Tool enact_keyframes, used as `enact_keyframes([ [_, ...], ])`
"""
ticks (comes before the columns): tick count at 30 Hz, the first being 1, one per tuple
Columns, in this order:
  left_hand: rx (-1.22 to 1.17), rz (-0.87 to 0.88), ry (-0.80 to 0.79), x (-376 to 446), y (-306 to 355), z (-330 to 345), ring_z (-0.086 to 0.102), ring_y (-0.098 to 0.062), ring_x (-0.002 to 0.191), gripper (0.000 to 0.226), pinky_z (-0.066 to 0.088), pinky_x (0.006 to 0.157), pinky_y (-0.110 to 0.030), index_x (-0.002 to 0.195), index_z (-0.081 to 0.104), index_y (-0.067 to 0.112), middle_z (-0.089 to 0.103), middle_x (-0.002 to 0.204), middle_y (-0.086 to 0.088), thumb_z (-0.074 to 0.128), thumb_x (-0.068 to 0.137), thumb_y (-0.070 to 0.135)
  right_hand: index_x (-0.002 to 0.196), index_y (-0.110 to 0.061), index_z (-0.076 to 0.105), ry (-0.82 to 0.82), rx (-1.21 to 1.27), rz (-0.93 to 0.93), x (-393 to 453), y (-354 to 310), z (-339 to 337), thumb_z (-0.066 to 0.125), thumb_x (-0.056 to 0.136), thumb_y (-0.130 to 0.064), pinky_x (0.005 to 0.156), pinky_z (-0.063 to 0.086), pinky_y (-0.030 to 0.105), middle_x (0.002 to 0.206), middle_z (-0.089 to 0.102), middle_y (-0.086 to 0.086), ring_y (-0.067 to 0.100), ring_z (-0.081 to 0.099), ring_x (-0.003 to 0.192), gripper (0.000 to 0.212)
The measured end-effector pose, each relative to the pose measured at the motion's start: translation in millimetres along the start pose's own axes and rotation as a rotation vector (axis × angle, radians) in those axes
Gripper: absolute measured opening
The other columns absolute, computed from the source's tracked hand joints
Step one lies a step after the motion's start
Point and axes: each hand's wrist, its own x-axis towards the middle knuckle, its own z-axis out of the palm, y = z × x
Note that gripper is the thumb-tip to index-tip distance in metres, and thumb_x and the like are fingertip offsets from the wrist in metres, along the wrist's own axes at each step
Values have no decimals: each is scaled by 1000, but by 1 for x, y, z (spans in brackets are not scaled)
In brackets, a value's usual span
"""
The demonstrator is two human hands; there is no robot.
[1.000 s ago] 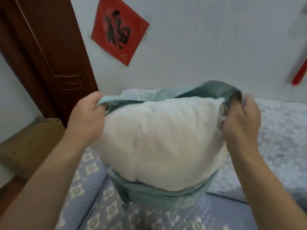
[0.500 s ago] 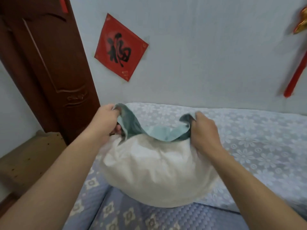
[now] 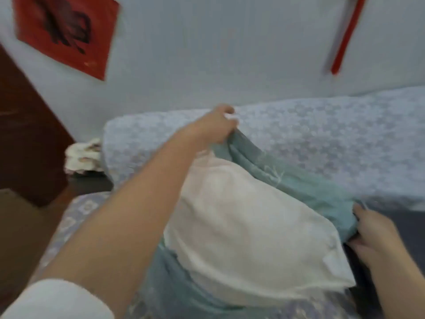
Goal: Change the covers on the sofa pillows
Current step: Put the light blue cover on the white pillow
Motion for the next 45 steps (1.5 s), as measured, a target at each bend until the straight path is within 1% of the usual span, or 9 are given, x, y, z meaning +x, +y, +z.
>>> enact_keyframes([
  [6, 434, 73, -515, -45, -174, 239, 42, -23, 141, 44, 24, 113, -21, 148, 46, 14, 47, 152, -8, 49, 105, 18, 116, 2, 66, 224, -670, 289, 102, 159, -154, 55, 97, -6, 74, 52, 44, 100, 66, 19, 32, 59, 79, 23],
  [10, 622, -73, -760, -92, -314, 290, 48, -26, 135, 42, 28, 111, -22, 142, 53, 14, 51, 146, -10, 49, 100, 12, 93, -9, 70, -56, -829, 235, 109, 251, -147, 61, 96, -10, 73, 46, 34, 94, 70, 9, 31, 65, 88, 10],
  [14, 736, -12, -722, -88, -392, 323, 47, -27, 135, 51, 37, 113, -32, 148, 46, 18, 46, 150, -7, 52, 97, 15, 135, -14, 55, -380, -996, -37, 117, 335, -106, 60, 97, -14, 104, 32, 25, 133, 53, 3, 20, 47, 124, 38],
  [20, 851, 386, -696, -31, -407, 356, 37, -29, 142, 59, 34, 117, -44, 146, 48, 19, 44, 151, -5, 57, 88, 17, 135, -14, 54, -577, -1020, -81, 162, 359, -51, 66, 93, -27, 103, 41, 32, 127, 57, 6, 24, 54, 119, 46],
  [28, 1488, 480, -1458, 63, -343, 379, 63, -20, 101, 39, 30, 110, -43, 102, 68, 24, 70, 106, 3, 43, 92, 53, 68, -19, 52, -855, -850, 68, 192, 341, -44, 76, 85, -35, 54, 32, 20, 63, 47, -10, 4, 45, 58, 33],
  [33, 1891, 637, -1099, 171, -325, 369, 56, -24, 115, 24, 37, 105, -43, 118, 58, 30, 65, 119, 1, 45, 98, 31, 71, -21, 44, -721, -975, 144, 215, 360, -97, 72, 89, -30, 59, 30, 24, 71, 44, -10, 4, 38, 62, 35],
  [36, 1654, 805, -706, 155, -326, 410, 54, -31, 114, 40, 41, 94, -43, 123, 55, 21, 60, 117, -6, 36, 90, 10, 65, -15, 47, -490, -947, 103, 218, 368, -131, 67, 93, -26, 59, 33, 31, 63, 46, -5, 6, 38, 56, 36],
  [39, 1179, 439, -310, 110, -365, 438, 51, -40, 107, 32, 43, 76, -48, 120, 58, 12, 52, 115, -18, 44, 92, 6, 65, -14, 56, -22, -835, 32, 200, 382, -149, 62, 97, -23, 57, 38, 35, 63, 57, 3, 17, 51, 62, 33],
  [45, 857, 288, -335, 69, -432, 421, 53, -42, 106, 16, 48, 88, -50, 109, 65, 12, 55, 122, -17, 56, 96, 16, 76, -17, 66, -129, -932, -23, 196, 405, -156, 65, 96, -18, 67, 37, 28, 79, 59, -4, 13, 52, 79, 20],
])
